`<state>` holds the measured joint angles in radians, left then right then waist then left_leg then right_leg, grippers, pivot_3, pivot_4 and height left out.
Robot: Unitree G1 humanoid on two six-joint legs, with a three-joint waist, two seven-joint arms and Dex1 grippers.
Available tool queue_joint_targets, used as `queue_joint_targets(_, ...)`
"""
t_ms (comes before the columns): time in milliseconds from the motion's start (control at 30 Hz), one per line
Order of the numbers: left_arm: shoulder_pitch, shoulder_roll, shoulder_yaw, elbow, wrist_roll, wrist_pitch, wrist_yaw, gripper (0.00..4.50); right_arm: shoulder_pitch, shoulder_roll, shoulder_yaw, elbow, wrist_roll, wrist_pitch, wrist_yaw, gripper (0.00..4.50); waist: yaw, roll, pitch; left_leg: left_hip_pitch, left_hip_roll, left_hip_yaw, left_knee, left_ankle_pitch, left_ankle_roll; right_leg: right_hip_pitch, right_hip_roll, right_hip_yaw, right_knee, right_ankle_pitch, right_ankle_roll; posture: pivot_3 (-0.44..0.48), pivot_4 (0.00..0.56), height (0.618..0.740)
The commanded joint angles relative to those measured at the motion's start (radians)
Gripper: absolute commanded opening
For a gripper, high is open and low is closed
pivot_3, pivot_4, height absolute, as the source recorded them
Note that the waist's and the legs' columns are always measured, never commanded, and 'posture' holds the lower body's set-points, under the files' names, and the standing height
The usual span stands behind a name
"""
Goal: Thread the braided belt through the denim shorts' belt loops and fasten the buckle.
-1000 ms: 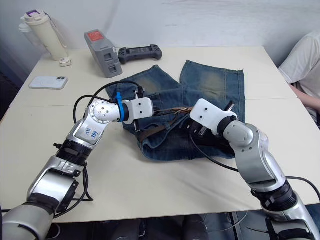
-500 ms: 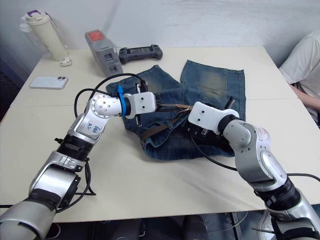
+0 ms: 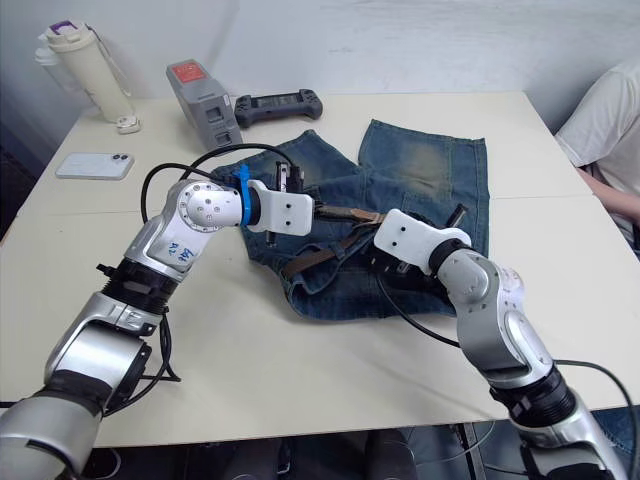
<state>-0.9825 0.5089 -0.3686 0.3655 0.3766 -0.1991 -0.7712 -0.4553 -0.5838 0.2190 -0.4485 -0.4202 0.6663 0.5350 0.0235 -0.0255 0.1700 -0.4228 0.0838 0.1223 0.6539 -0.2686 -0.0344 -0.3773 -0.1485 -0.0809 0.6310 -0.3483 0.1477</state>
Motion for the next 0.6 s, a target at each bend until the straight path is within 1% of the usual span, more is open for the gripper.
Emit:
queue_joint_targets(33,-0.013,-0.007,0.036,-0.012,-0.022,0.031,0.009,0.00,0.016,0.023,-0.086,-0.059,0.028,0.048,-0.017,0.02,0.000,0.000,0.000,0.000,0.000,0.000,0.000,0.000,0.000,0.000,0.000,0.000,0.000,0.000,0.000,0.000,0.150,0.740)
queue_joint_targets(167,0.001,-0.044,0.070,-0.026,-0.066,0.115,0.020,0.00,0.062,0.010,-0.068,-0.097,0.056,0.044,0.024,0.02,0.002,0.000,0.000,0.000,0.000,0.000,0.001,0.000,0.000,0.000,0.000,0.000,0.000,0.000,0.000,0.000,0.150,0.740)
queue_joint_targets(267,0.018,-0.092,0.113,-0.066,-0.131,0.249,0.011,0.00,0.137,-0.065,0.000,-0.127,0.019,-0.017,0.066,0.02,0.002,0.000,0.000,0.000,0.000,0.000,0.000,0.000,0.000,0.000,0.000,0.000,0.001,0.000,0.000,0.000,0.150,0.740)
queue_joint_targets(367,0.028,-0.113,0.132,-0.112,-0.174,0.321,-0.008,0.00,0.195,-0.128,0.024,-0.139,0.011,-0.075,0.096,0.02,0.000,0.000,0.000,0.000,0.000,-0.001,0.000,0.000,0.000,0.000,0.000,0.000,0.000,0.000,0.000,0.000,0.150,0.740)
queue_joint_targets(433,0.033,-0.109,0.127,-0.128,-0.177,0.333,-0.012,0.00,0.211,-0.131,0.007,-0.136,0.031,-0.084,0.098,0.02,-0.002,0.000,0.000,0.000,0.000,0.000,0.000,0.000,0.000,0.000,0.000,0.000,0.001,0.000,0.000,0.000,0.150,0.740)
queue_joint_targets(567,0.046,-0.109,0.120,-0.145,-0.191,0.358,-0.009,0.00,0.197,-0.122,-0.010,-0.117,0.041,-0.109,0.094,0.02,-0.001,0.000,0.000,0.001,0.000,0.000,0.001,0.000,0.000,0.000,0.000,0.000,0.001,0.000,0.000,0.000,0.150,0.740)
queue_joint_targets(600,0.050,-0.109,0.112,-0.149,-0.185,0.353,-0.005,0.00,0.197,-0.126,-0.008,-0.113,0.043,-0.114,0.102,0.48,-0.001,0.000,0.000,0.001,0.000,0.000,0.001,0.000,0.000,0.000,0.000,0.000,0.001,0.000,0.000,0.000,0.150,0.740)
